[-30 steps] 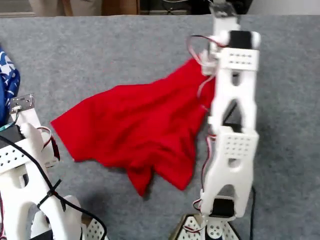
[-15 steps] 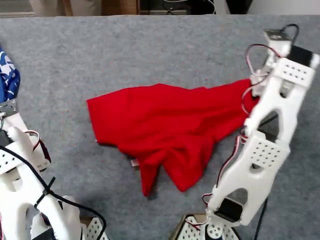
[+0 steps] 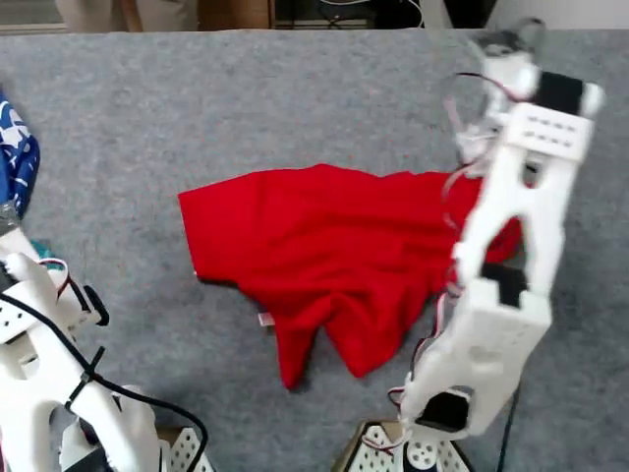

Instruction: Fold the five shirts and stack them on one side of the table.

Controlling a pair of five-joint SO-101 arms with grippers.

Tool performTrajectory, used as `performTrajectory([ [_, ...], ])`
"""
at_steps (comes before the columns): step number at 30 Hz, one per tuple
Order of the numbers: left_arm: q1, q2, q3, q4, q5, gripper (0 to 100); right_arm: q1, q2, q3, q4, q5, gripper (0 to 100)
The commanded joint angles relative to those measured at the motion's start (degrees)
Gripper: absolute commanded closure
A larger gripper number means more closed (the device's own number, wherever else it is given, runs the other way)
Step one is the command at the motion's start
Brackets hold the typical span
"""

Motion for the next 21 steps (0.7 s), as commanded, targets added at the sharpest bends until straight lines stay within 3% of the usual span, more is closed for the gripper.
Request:
performTrajectory([
  [1, -1.9, -1.3, -0.6, 0.3, 1.0, 81, -12.2, -10.2, 1.9, 0.6, -3.0, 69.1],
  [6, -3.1, -1.3, -3.5, 3.8, 1.0, 89, -32.2, -7.4, 2.4, -4.9, -7.1, 69.1],
  [10, -3.1, -1.3, -6.2, 7.3, 1.0, 94, -42.7, 1.3, 0.4, -14.5, -12.2, 69.1],
  [17, -3.5, -1.3, -5.9, 8.2, 1.1, 95, -49.7, 19.7, -13.6, -30.2, -16.9, 69.2],
  [21, -6.7, -1.2, -6.0, 7.8, 1.1, 95, -50.9, 30.7, -24.3, -30.1, -17.0, 69.2],
])
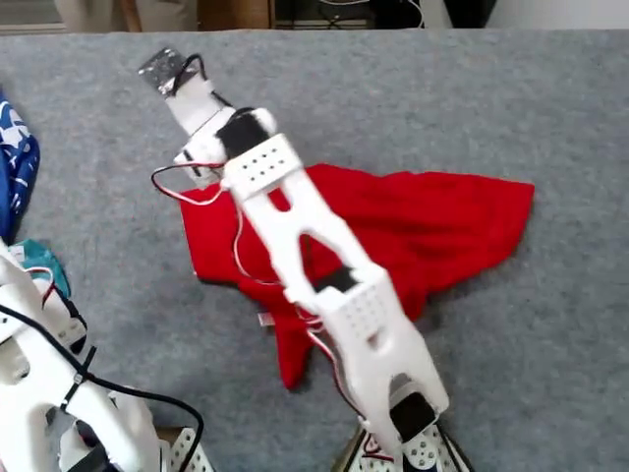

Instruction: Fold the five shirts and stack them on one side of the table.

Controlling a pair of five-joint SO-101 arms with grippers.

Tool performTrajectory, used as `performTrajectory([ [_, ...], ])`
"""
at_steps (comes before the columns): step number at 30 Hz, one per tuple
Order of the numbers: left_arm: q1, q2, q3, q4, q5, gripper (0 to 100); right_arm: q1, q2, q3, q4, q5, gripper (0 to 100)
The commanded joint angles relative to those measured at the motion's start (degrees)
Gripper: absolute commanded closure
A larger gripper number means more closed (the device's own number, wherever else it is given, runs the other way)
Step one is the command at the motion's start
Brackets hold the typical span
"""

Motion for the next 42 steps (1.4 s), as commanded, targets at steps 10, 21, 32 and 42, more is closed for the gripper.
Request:
performTrajectory([
  [10, -2.5, -1.2, -2.5, 0.0, 0.6, 95, -5.5, 22.1, -27.6, 5.0, -12.7, 69.2],
  [21, -2.5, -1.0, -2.5, 0.2, 0.6, 95, -6.1, 26.9, -27.6, 4.1, -20.8, 69.2],
  [32, -2.5, -1.0, -2.5, 0.3, 0.6, 95, -5.8, 27.2, -27.6, 4.2, -20.4, 98.3],
  [42, -2.5, -0.7, -2.5, 0.2, 0.6, 95, -2.2, 25.6, -32.0, 6.4, -20.7, 99.2],
])
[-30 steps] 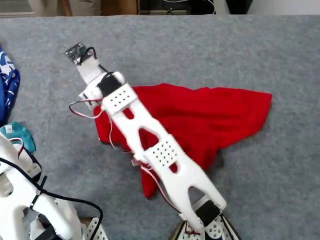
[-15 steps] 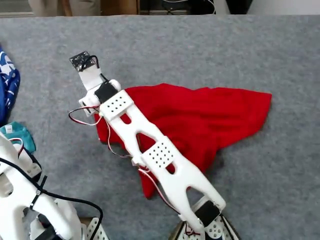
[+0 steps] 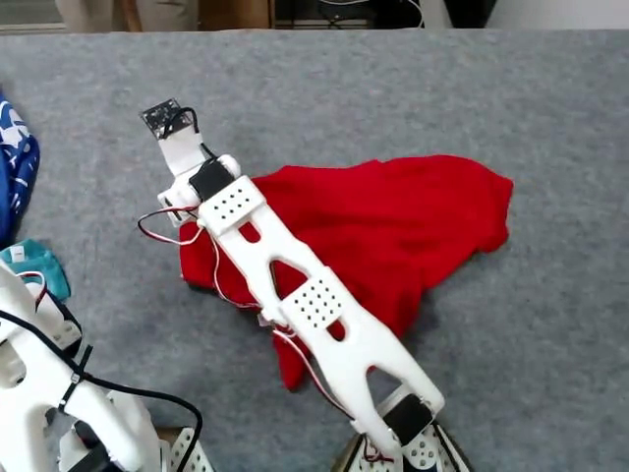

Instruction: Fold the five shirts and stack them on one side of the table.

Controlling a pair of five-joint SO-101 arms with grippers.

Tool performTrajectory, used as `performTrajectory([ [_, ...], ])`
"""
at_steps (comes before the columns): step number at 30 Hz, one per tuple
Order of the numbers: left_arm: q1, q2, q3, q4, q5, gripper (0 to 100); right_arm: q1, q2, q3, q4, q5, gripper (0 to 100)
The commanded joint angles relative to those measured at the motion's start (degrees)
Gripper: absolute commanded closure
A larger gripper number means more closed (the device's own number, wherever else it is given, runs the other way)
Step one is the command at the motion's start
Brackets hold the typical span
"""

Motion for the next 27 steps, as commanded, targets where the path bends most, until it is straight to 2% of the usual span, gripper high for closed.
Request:
performTrajectory([
  [1, -0.3, -0.7, -2.5, 0.1, 0.6, 95, 3.2, -2.7, -6.8, 2.5, -0.6, 99.2],
  [4, -0.2, -0.7, -2.5, 0.1, 0.6, 95, 5.6, -4.7, -12.1, 6.3, -0.6, 99.2],
  [8, -0.2, -0.7, -2.5, 0.0, 0.6, 95, 10.2, -10.3, -11.6, 9.9, -0.6, 99.2],
  [14, 0.7, -0.7, -2.5, 0.0, 0.6, 94, 20.5, -17.5, -11.7, 13.0, -0.3, 99.2],
  [24, 18.0, -0.7, 0.3, 0.4, 0.7, 94, 41.3, -26.4, -11.7, 18.4, 0.1, 99.1],
  [27, 22.9, -0.7, 0.1, 0.4, 0.7, 94, 47.3, -28.6, -11.7, 19.2, 3.1, 99.1],
])
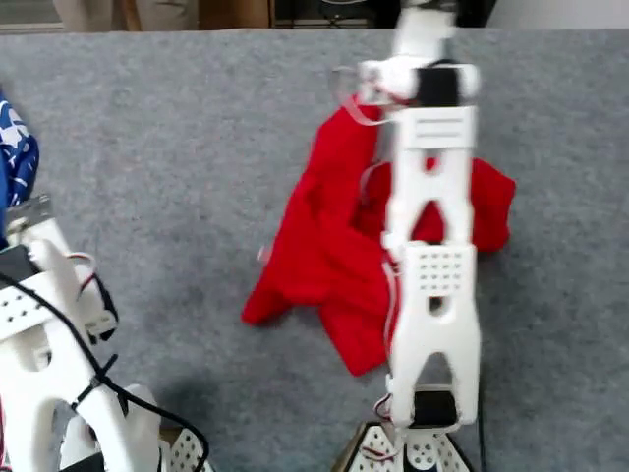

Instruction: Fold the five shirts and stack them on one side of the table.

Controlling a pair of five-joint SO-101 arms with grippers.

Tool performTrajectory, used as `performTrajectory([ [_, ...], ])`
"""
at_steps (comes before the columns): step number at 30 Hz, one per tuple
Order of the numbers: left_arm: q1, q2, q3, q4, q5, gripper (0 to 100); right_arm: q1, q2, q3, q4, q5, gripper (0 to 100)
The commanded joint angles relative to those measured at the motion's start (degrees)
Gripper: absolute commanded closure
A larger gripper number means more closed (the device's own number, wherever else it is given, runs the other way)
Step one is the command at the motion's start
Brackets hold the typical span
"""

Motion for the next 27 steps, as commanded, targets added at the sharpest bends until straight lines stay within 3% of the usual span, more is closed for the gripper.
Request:
performTrajectory([
  [1, 6.1, -0.7, -0.5, 0.4, 0.6, 94, 7.8, -7.5, -3.0, 0.9, 3.4, 99.1],
  [8, 21.3, -0.7, -1.3, 0.0, 1.1, 94, 17.5, -10.8, -2.9, 6.3, 9.5, 99.2],
  [11, 26.9, -0.7, -4.1, -1.6, 6.6, 91, 21.6, -10.9, -2.7, 6.4, 11.2, 99.2],
  [17, 33.2, -0.6, -7.1, -10.1, 20.9, 70, 30.5, -10.9, -2.3, 6.4, 14.2, 99.2],
  [22, 41.9, 0.6, -7.2, -16.4, 26.3, 70, 37.7, -9.9, -2.2, 6.4, 17.5, 99.2],
  [27, 47.7, 11.3, -10.9, -22.4, 28.2, 70, 39.3, -5.6, -2.3, 6.5, 19.7, 99.2],
])
